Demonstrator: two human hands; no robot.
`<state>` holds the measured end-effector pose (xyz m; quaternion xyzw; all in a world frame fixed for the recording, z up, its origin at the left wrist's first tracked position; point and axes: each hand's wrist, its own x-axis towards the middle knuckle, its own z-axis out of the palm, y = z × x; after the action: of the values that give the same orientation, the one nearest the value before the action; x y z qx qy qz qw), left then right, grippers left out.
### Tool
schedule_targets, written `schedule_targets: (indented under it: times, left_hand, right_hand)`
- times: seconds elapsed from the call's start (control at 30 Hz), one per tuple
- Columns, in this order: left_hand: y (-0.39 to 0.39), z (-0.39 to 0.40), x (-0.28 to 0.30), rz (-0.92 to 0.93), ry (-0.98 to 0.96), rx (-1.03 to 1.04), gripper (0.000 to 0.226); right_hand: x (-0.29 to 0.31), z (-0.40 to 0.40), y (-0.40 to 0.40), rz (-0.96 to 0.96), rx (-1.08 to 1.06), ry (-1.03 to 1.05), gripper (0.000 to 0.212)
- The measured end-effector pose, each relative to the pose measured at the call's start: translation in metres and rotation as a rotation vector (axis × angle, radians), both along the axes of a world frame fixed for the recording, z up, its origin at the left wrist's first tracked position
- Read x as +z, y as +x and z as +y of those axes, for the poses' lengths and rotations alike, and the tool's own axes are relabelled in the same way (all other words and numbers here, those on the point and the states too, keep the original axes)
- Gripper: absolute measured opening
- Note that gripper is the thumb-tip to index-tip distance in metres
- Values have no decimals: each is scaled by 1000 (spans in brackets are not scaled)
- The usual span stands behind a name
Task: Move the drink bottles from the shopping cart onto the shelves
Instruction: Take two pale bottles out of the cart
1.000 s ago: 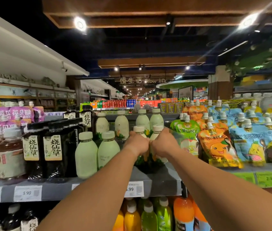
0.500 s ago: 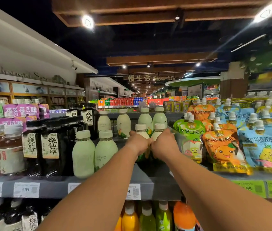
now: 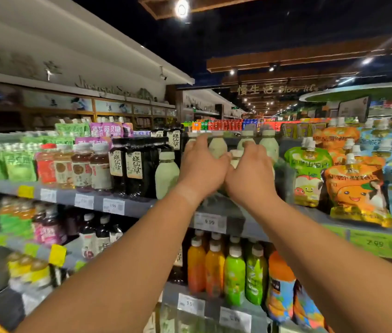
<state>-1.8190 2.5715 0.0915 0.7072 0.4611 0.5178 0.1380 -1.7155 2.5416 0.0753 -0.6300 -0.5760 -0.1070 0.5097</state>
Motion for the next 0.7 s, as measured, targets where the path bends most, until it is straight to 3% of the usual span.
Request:
schedule_targets:
  times: [0.2,0.37,0.6,0.7]
  left_hand:
    - [-138,-39,-11,25,-16,293,37]
    - [-268,-74,-23,70,-100,586,70]
    - [-435,-162,-28,137,-150,900,51]
    - [-496,-197,-37,145,-182,996,64]
  right_hand:
    - [-1,-12,-121,-26,247,-100,57]
    - [-6,-27,-221,-62,416,-140,57]
    - [-12,-56,-364,-58,638,-210,56]
    - [-22,-69,-425,-73,736,-222,53]
